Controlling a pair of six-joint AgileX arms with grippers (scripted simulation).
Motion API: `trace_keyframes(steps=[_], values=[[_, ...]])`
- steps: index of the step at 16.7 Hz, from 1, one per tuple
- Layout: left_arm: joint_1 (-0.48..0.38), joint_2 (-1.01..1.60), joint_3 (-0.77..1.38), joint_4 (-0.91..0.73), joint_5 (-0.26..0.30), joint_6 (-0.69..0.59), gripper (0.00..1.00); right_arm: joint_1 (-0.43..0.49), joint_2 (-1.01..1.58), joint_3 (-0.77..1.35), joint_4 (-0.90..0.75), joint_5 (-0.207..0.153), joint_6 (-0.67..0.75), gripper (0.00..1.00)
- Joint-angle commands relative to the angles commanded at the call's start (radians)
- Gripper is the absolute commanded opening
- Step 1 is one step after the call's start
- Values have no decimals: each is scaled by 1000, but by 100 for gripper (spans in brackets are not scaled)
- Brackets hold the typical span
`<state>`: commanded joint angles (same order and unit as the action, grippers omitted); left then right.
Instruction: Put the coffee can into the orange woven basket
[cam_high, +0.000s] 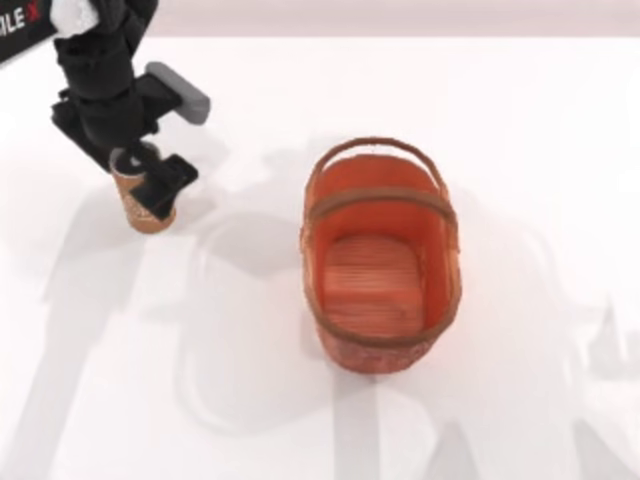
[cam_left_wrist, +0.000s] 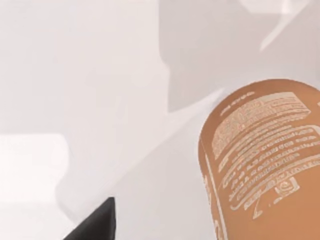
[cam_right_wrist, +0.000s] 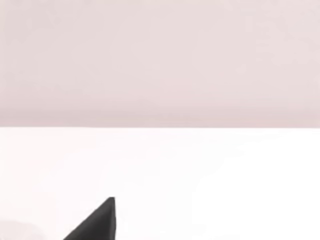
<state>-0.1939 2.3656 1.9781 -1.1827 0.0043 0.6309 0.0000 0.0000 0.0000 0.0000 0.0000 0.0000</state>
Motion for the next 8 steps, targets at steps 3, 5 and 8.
trace_keyframes(steps=[3,5,8], values=[[0,0,0,0,0,0,77,0,0,0,0,0,0,100],[0,0,0,0,0,0,62,0,0,0,0,0,0,100],[0,0,0,0,0,0,40,0,0,0,0,0,0,100]])
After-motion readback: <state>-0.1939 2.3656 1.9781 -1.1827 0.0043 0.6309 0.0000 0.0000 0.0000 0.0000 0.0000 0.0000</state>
